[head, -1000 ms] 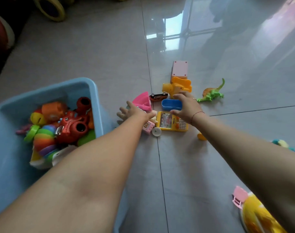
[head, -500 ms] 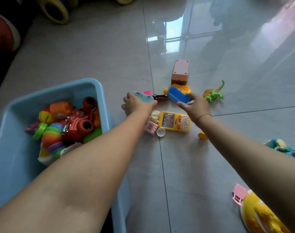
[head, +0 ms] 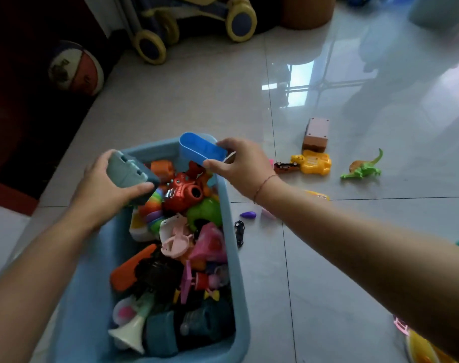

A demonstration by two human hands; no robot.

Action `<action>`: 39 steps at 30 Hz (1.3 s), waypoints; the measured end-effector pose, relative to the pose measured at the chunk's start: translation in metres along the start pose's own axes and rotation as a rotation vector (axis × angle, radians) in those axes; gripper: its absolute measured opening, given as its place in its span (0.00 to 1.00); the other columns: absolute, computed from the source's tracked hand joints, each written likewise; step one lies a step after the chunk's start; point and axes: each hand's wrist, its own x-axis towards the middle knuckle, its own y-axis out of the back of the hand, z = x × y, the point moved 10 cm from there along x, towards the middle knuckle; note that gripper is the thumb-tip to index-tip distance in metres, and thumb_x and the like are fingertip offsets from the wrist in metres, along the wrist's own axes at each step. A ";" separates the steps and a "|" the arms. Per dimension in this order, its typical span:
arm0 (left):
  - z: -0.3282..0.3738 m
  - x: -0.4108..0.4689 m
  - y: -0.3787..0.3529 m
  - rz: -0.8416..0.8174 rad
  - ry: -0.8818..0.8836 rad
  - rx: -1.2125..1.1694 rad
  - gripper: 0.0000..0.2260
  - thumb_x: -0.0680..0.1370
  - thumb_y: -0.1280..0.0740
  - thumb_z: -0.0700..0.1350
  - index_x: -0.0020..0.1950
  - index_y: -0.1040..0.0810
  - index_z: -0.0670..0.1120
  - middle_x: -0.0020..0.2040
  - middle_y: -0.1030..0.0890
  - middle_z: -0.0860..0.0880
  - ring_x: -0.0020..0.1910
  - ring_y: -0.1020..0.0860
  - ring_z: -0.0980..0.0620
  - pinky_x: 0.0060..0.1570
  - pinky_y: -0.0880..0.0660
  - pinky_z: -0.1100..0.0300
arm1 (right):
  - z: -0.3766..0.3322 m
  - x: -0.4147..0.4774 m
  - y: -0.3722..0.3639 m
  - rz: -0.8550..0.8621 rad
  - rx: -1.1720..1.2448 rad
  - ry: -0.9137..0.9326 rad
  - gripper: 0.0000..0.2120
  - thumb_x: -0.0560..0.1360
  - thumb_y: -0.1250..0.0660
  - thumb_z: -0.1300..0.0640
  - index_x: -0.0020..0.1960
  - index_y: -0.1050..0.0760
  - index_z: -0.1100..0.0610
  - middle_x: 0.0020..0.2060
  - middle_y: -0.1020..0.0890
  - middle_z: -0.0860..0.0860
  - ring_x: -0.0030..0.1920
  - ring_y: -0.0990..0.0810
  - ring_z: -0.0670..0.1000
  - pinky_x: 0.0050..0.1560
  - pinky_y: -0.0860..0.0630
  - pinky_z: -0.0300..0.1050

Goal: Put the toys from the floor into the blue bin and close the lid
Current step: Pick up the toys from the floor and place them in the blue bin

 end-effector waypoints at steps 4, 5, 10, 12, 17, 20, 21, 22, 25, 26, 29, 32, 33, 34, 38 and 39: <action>-0.035 -0.004 0.004 -0.161 -0.012 0.261 0.51 0.57 0.18 0.51 0.75 0.39 0.49 0.74 0.38 0.43 0.72 0.38 0.43 0.73 0.42 0.49 | 0.001 0.011 -0.035 -0.010 -0.104 -0.041 0.24 0.71 0.30 0.47 0.62 0.27 0.58 0.55 0.24 0.55 0.52 0.24 0.53 0.56 0.27 0.46; -0.036 -0.005 0.001 -0.191 -0.028 0.320 0.50 0.60 0.19 0.49 0.76 0.42 0.47 0.77 0.43 0.44 0.75 0.44 0.44 0.74 0.46 0.51 | 0.002 0.012 -0.040 -0.022 -0.103 -0.038 0.26 0.72 0.30 0.48 0.65 0.29 0.59 0.58 0.27 0.55 0.53 0.24 0.54 0.59 0.27 0.46; 0.009 -0.008 -0.020 -0.209 -0.096 0.219 0.47 0.65 0.26 0.58 0.77 0.45 0.49 0.78 0.45 0.47 0.76 0.47 0.48 0.74 0.47 0.49 | 0.024 0.003 -0.015 0.078 0.023 -0.020 0.25 0.73 0.32 0.49 0.66 0.31 0.58 0.61 0.30 0.54 0.49 0.23 0.48 0.57 0.24 0.44; 0.049 -0.008 -0.035 -0.177 -0.179 0.140 0.41 0.68 0.29 0.59 0.76 0.43 0.50 0.76 0.41 0.47 0.75 0.43 0.48 0.73 0.44 0.50 | 0.067 0.001 0.008 0.147 0.004 -0.108 0.24 0.74 0.32 0.48 0.65 0.30 0.58 0.61 0.29 0.54 0.51 0.23 0.49 0.56 0.25 0.44; 0.157 0.000 -0.111 -0.229 -0.406 0.088 0.31 0.74 0.32 0.54 0.74 0.37 0.48 0.73 0.37 0.47 0.72 0.38 0.48 0.71 0.42 0.55 | 0.186 -0.008 0.042 0.080 -0.256 -0.336 0.29 0.70 0.28 0.47 0.66 0.31 0.56 0.63 0.28 0.57 0.63 0.29 0.56 0.65 0.33 0.47; 0.199 0.006 -0.180 -0.367 -0.441 0.166 0.31 0.75 0.33 0.55 0.74 0.38 0.47 0.74 0.38 0.46 0.73 0.39 0.46 0.71 0.41 0.53 | 0.213 -0.014 0.027 -0.068 -0.438 -0.281 0.37 0.66 0.27 0.44 0.70 0.35 0.51 0.68 0.32 0.54 0.67 0.32 0.56 0.65 0.35 0.50; 0.205 0.010 -0.205 -0.418 -0.411 0.200 0.31 0.75 0.33 0.55 0.75 0.39 0.47 0.74 0.38 0.45 0.73 0.39 0.45 0.70 0.40 0.52 | 0.216 -0.014 0.018 -0.114 -0.480 -0.249 0.39 0.64 0.26 0.42 0.71 0.37 0.50 0.69 0.33 0.53 0.68 0.33 0.55 0.67 0.36 0.51; 0.208 0.015 -0.229 -0.453 -0.380 0.251 0.32 0.75 0.33 0.56 0.75 0.39 0.46 0.74 0.38 0.44 0.73 0.38 0.44 0.69 0.40 0.52 | 0.219 -0.014 0.007 -0.165 -0.502 -0.218 0.42 0.63 0.26 0.41 0.72 0.39 0.49 0.71 0.35 0.53 0.71 0.35 0.54 0.70 0.39 0.52; 0.196 0.036 -0.285 -0.477 -0.282 0.427 0.33 0.75 0.34 0.58 0.74 0.39 0.43 0.73 0.35 0.41 0.71 0.37 0.42 0.68 0.39 0.53 | 0.232 -0.017 -0.029 -0.346 -0.558 -0.174 0.48 0.63 0.28 0.37 0.75 0.48 0.45 0.75 0.44 0.52 0.76 0.46 0.54 0.74 0.54 0.59; 0.185 0.043 -0.296 -0.481 -0.240 0.459 0.34 0.75 0.34 0.59 0.73 0.39 0.42 0.73 0.35 0.41 0.71 0.37 0.42 0.68 0.39 0.52 | 0.236 -0.018 -0.039 -0.395 -0.587 -0.163 0.49 0.63 0.28 0.36 0.75 0.50 0.44 0.76 0.47 0.52 0.76 0.49 0.54 0.74 0.56 0.60; 0.147 0.057 -0.314 -0.485 -0.087 0.443 0.37 0.74 0.34 0.59 0.75 0.43 0.45 0.74 0.38 0.40 0.72 0.40 0.40 0.69 0.40 0.50 | 0.243 -0.018 -0.051 -0.448 -0.651 -0.128 0.47 0.63 0.30 0.34 0.74 0.50 0.43 0.77 0.52 0.53 0.76 0.53 0.57 0.73 0.58 0.63; 0.121 0.062 -0.324 -0.494 -0.040 0.435 0.34 0.72 0.32 0.58 0.74 0.40 0.48 0.71 0.35 0.40 0.69 0.36 0.39 0.66 0.36 0.51 | 0.241 -0.019 -0.047 -0.394 -0.703 -0.063 0.36 0.66 0.32 0.36 0.69 0.38 0.44 0.74 0.45 0.55 0.74 0.46 0.59 0.73 0.55 0.62; 0.117 0.062 -0.327 -0.499 -0.043 0.425 0.33 0.72 0.32 0.57 0.72 0.37 0.48 0.69 0.33 0.40 0.67 0.33 0.40 0.64 0.33 0.53 | 0.240 -0.022 -0.043 -0.354 -0.713 -0.051 0.31 0.67 0.33 0.37 0.67 0.35 0.45 0.72 0.41 0.55 0.72 0.43 0.59 0.72 0.52 0.59; 0.116 0.061 -0.329 -0.502 -0.044 0.407 0.31 0.71 0.31 0.56 0.71 0.36 0.47 0.68 0.31 0.41 0.65 0.30 0.40 0.62 0.32 0.54 | 0.240 -0.024 -0.037 -0.310 -0.717 -0.054 0.27 0.68 0.35 0.38 0.64 0.32 0.46 0.69 0.37 0.55 0.70 0.39 0.59 0.70 0.49 0.57; 0.114 0.058 -0.330 -0.484 -0.030 0.378 0.32 0.70 0.28 0.54 0.69 0.34 0.43 0.66 0.31 0.42 0.62 0.27 0.42 0.56 0.29 0.54 | 0.254 -0.034 -0.015 -0.214 -0.698 -0.121 0.17 0.69 0.33 0.43 0.53 0.25 0.50 0.58 0.30 0.53 0.62 0.33 0.59 0.61 0.41 0.50; 0.115 0.058 -0.328 -0.473 -0.026 0.382 0.32 0.69 0.27 0.53 0.68 0.34 0.43 0.66 0.32 0.42 0.61 0.27 0.42 0.54 0.29 0.55 | 0.258 -0.036 -0.011 -0.211 -0.678 -0.144 0.16 0.68 0.31 0.44 0.52 0.25 0.51 0.58 0.30 0.53 0.61 0.33 0.58 0.59 0.39 0.49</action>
